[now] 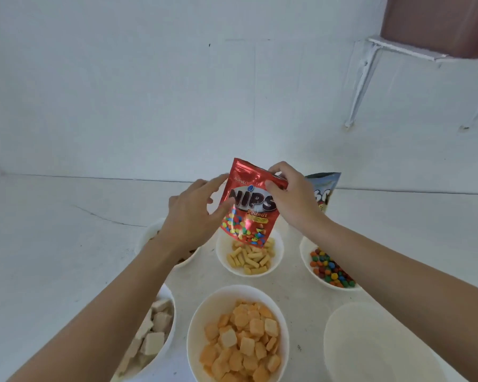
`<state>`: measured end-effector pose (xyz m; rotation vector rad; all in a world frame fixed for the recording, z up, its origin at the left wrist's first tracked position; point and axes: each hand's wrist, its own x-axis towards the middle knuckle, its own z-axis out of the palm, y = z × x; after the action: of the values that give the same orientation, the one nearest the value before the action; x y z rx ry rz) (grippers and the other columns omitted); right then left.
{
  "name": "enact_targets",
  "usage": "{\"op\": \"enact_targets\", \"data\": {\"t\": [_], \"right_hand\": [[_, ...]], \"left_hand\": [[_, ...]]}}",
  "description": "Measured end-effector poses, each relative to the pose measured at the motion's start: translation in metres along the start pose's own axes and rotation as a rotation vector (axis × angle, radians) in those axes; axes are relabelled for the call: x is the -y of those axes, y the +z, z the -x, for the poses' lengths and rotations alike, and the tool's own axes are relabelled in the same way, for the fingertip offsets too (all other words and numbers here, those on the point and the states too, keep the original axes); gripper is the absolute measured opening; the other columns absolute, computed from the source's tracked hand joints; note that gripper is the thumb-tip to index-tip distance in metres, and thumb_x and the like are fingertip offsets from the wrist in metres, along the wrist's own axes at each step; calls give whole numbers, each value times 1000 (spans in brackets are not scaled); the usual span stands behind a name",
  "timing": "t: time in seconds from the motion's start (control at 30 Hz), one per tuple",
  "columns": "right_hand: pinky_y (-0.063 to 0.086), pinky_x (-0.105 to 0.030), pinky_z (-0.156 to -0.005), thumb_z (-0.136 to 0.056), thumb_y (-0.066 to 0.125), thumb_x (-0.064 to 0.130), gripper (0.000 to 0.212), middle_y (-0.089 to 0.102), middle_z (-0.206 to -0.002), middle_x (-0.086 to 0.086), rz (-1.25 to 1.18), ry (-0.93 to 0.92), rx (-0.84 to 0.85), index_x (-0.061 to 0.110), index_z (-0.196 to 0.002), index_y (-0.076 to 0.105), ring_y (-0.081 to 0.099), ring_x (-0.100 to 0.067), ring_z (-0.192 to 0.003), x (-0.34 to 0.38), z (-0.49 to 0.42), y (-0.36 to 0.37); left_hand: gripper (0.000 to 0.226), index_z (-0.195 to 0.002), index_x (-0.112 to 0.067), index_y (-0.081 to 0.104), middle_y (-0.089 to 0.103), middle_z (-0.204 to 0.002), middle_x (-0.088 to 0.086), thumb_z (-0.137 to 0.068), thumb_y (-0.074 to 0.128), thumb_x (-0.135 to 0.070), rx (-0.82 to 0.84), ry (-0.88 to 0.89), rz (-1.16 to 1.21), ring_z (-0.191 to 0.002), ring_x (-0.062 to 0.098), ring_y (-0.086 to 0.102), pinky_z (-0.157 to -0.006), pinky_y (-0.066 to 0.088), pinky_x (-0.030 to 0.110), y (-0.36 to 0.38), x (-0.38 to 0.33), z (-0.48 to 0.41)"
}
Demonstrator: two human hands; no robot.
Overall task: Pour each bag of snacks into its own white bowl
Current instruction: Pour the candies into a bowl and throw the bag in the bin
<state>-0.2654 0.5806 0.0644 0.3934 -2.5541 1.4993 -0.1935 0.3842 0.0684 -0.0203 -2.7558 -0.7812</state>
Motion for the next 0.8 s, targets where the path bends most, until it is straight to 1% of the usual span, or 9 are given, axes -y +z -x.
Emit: {"op": "enact_targets", "data": {"t": [0.1, 0.17, 0.2, 0.27, 0.43, 0.53, 0.63, 0.73, 0.8], "right_hand": [[48, -18, -48, -101, 53, 16, 5, 62, -84, 11, -49, -43, 74, 17, -104, 57, 65, -6, -73, 23, -8, 33], [45, -12, -46, -100, 54, 16, 5, 62, -86, 11, -91, -73, 137, 17, -105, 56, 65, -5, -77, 46, -8, 62], [43, -10, -46, -100, 55, 17, 5, 61, -87, 12, -104, -100, 171, 17, -105, 56, 64, -6, -78, 59, -7, 77], [42, -8, -48, -100, 55, 16, 6, 60, -87, 12, -124, -169, 252, 18, -105, 56, 64, -6, -79, 87, -2, 108], [52, -23, -60, -99, 54, 17, 8, 65, -87, 7, -100, -379, 476, 17, -106, 57, 66, -7, -78, 160, 37, 194], [52, -25, -63, -97, 54, 17, 8, 68, -91, 3, -90, -487, 599, 15, -103, 57, 67, -13, -82, 206, 77, 248], [53, -32, -68, -95, 54, 15, 8, 69, -92, 0, -108, -589, 711, 14, -101, 58, 67, -19, -84, 248, 138, 302], [55, -34, -70, -96, 54, 14, 7, 69, -95, -2, -130, -671, 824, 14, -101, 58, 67, -20, -86, 277, 209, 351], [56, -36, -73, -96, 55, 14, 5, 69, -99, -4, -137, -728, 906, 16, -100, 57, 66, -21, -89, 289, 257, 382]], "left_hand": [[30, -118, -35, 68, 67, -107, -10, -95, 60, -52, -96, -9, 46, -89, 5, 65, -89, 54, 40, -37, 22, 17], [16, -103, -30, 72, 70, -98, -10, -97, 63, -42, -111, -59, 54, -84, 1, 65, -78, 53, 21, -64, 38, 33], [14, -100, -29, 72, 71, -94, -12, -97, 63, -40, -119, -89, 45, -83, 0, 65, -71, 48, 11, -77, 47, 43], [15, -99, -29, 72, 70, -91, -14, -98, 63, -40, -150, -155, 21, -82, -1, 65, -64, 42, 4, -104, 64, 67], [16, -96, -30, 73, 71, -83, -12, -97, 62, -41, -289, -318, -8, -83, 1, 64, -71, 47, 11, -176, 103, 155], [16, -95, -31, 74, 72, -79, -14, -97, 62, -42, -328, -435, -20, -80, 6, 67, -79, 54, 24, -216, 119, 223], [17, -92, -34, 73, 71, -77, -15, -97, 61, -46, -369, -561, -22, -81, 10, 69, -84, 57, 37, -248, 134, 301], [19, -90, -33, 72, 71, -77, -15, -96, 61, -47, -424, -672, -41, -81, 14, 69, -84, 57, 42, -269, 147, 382], [20, -90, -32, 72, 71, -77, -14, -97, 61, -47, -453, -749, -44, -81, 15, 69, -83, 58, 40, -277, 156, 435]]}}
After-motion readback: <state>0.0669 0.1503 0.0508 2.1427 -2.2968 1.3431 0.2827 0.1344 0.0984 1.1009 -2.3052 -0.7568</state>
